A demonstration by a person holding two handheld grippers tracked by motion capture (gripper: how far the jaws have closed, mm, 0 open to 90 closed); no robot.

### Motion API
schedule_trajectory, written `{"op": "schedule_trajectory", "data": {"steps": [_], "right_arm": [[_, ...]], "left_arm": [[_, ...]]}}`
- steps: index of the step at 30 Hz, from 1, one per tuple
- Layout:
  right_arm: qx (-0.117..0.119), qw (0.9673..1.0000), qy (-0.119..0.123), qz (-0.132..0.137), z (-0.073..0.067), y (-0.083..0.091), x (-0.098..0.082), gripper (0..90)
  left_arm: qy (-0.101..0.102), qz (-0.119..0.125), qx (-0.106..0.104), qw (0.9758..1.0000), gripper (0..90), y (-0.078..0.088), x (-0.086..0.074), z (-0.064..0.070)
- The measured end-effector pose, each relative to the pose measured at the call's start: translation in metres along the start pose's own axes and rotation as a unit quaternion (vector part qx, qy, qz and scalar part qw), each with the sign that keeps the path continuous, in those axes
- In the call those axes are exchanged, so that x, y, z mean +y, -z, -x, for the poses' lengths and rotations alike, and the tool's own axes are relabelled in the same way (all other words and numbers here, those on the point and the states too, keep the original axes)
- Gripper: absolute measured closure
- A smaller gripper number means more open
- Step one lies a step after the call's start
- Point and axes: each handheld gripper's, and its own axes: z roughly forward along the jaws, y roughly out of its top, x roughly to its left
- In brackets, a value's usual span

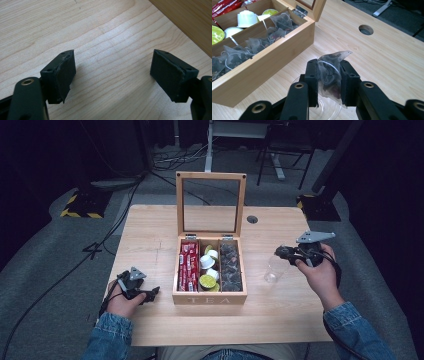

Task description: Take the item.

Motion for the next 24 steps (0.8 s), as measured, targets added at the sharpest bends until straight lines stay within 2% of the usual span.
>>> {"op": "schedule_trajectory", "data": {"steps": [7,18,24], "right_arm": [[0.011,0.9999,-0.009,-0.009,0.000,-0.006,-0.006,71.9],[0.034,0.9980,-0.018,-0.049,-0.003,-0.018,-0.018,71.9],[0.039,0.9974,-0.020,-0.058,-0.004,-0.019,-0.020,71.6]], "left_arm": [[0.001,0.004,0.002,1.0000,20.3,0.000,-0.001,0.000],[0.005,0.018,0.001,0.9998,19.2,-0.002,-0.003,0.000],[0.005,0.019,0.001,0.9998,19.2,-0.002,-0.003,0.000]]}}
